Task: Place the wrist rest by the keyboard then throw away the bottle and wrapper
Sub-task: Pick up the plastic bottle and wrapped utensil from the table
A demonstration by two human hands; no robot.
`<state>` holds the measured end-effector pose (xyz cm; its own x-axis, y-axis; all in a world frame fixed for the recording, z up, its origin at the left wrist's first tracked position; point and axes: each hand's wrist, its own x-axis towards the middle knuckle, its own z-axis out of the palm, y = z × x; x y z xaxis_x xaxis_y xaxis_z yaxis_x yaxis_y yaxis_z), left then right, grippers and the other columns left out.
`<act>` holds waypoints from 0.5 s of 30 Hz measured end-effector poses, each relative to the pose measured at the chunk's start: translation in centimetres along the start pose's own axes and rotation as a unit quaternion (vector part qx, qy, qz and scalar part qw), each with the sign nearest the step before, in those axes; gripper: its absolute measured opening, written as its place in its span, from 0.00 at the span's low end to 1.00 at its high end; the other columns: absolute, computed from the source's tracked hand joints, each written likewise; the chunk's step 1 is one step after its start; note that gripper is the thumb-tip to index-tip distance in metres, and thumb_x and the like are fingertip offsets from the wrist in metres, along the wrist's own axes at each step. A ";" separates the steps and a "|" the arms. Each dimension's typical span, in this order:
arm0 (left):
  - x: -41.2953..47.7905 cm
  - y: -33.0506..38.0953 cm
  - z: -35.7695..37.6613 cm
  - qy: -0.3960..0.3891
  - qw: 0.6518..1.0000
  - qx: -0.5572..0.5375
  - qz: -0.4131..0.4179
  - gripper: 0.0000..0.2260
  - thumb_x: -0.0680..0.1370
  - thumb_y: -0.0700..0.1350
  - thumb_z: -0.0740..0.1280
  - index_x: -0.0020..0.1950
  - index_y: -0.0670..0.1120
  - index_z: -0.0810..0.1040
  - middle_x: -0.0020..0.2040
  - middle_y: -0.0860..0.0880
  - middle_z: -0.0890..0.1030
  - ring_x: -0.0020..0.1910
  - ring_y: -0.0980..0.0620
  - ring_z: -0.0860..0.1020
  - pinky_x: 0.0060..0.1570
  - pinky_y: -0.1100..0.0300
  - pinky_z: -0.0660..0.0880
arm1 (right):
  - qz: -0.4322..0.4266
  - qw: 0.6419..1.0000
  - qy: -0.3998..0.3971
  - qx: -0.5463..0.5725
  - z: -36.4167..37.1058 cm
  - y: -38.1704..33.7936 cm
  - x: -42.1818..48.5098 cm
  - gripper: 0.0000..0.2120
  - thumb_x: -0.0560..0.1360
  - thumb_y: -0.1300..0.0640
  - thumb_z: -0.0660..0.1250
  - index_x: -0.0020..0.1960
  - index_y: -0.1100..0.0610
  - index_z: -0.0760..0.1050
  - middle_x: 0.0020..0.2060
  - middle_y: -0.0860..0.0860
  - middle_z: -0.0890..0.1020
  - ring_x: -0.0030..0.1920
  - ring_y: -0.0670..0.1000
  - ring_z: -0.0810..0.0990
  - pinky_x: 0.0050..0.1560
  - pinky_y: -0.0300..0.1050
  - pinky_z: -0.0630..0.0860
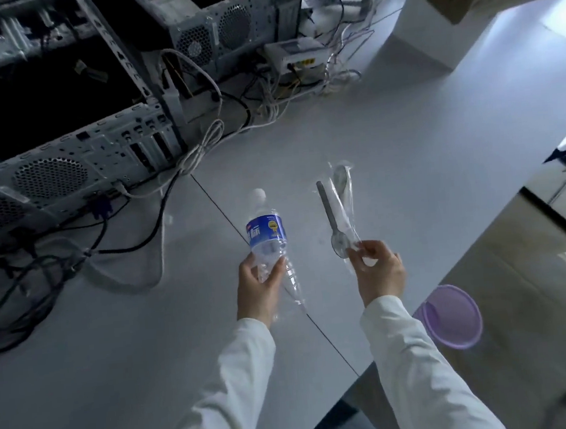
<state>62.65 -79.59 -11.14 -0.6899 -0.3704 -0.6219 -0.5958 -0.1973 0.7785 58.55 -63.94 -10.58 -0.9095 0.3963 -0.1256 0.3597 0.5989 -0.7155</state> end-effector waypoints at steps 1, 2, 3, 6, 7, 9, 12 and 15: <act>-0.4 -0.1 0.6 -0.014 1.000 0.003 0.003 0.24 0.71 0.49 0.71 0.64 0.46 0.69 0.60 0.46 0.77 0.56 0.47 0.77 0.60 0.51 0.73 | 0.009 1.000 0.008 -0.003 -0.9 0.7 -0.3 0.11 0.70 0.54 0.69 0.49 0.59 0.79 0.45 0.55 0.85 0.52 0.58 0.75 0.41 0.37 0.59; -0.9 -0.1 1.3 -0.024 1.000 0.004 0.009 0.25 0.71 0.48 0.70 0.65 0.45 0.68 0.59 0.48 0.75 0.55 0.48 0.76 0.58 0.57 0.72 | 0.019 1.000 0.012 -0.005 -1.9 1.4 -0.5 0.11 0.71 0.54 0.69 0.50 0.58 0.79 0.46 0.54 0.85 0.52 0.57 0.75 0.42 0.38 0.59; -1.4 -0.1 2.1 -0.035 0.999 0.006 0.015 0.25 0.72 0.47 0.70 0.66 0.44 0.67 0.58 0.48 0.74 0.54 0.50 0.75 0.55 0.60 0.70 | 0.029 0.999 0.020 -0.007 -2.8 2.0 -0.7 0.11 0.71 0.54 0.68 0.50 0.58 0.79 0.47 0.54 0.85 0.53 0.56 0.75 0.42 0.38 0.60; -3.6 -0.2 5.3 -0.084 0.995 0.043 0.027 0.26 0.72 0.47 0.69 0.67 0.43 0.66 0.58 0.46 0.74 0.52 0.50 0.74 0.51 0.61 0.68 | 0.066 0.996 0.056 0.003 -6.1 4.4 -0.7 0.11 0.71 0.54 0.69 0.50 0.58 0.79 0.47 0.54 0.85 0.53 0.57 0.75 0.48 0.43 0.65; -4.4 -0.3 6.7 -0.101 0.993 0.058 0.030 0.26 0.72 0.47 0.69 0.68 0.43 0.66 0.58 0.46 0.74 0.52 0.50 0.73 0.51 0.60 0.69 | 0.077 0.995 0.069 0.006 -7.4 5.4 -0.6 0.11 0.71 0.54 0.69 0.50 0.58 0.80 0.46 0.55 0.85 0.53 0.58 0.75 0.49 0.44 0.66; -5.8 -0.6 9.5 -0.128 0.988 0.076 0.034 0.27 0.72 0.48 0.69 0.68 0.44 0.65 0.57 0.47 0.73 0.53 0.49 0.73 0.52 0.58 0.70 | 0.091 0.991 0.093 0.017 -9.8 7.7 -0.1 0.10 0.70 0.55 0.69 0.48 0.58 0.80 0.45 0.56 0.85 0.52 0.60 0.77 0.48 0.43 0.67; -7.9 -1.6 14.2 -0.161 0.980 0.105 0.044 0.28 0.72 0.49 0.69 0.69 0.44 0.64 0.57 0.48 0.72 0.54 0.49 0.73 0.56 0.57 0.70 | 0.114 0.983 0.134 0.048 -13.8 11.4 0.6 0.07 0.69 0.56 0.70 0.45 0.57 0.80 0.42 0.57 0.85 0.51 0.60 0.78 0.53 0.48 0.71; -10.1 -3.4 19.6 -0.195 0.972 0.130 0.028 0.28 0.72 0.49 0.69 0.69 0.45 0.63 0.59 0.47 0.73 0.55 0.47 0.75 0.56 0.55 0.72 | 0.148 0.974 0.165 0.056 -17.9 15.6 1.2 0.07 0.69 0.56 0.70 0.45 0.57 0.80 0.42 0.57 0.84 0.51 0.59 0.77 0.53 0.47 0.70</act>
<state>63.60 -57.41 -9.19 -0.7973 0.0080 -0.6035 -0.6017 0.0672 0.7959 66.76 -41.64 -9.59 -0.6469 0.7527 -0.1223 0.5538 0.3534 -0.7539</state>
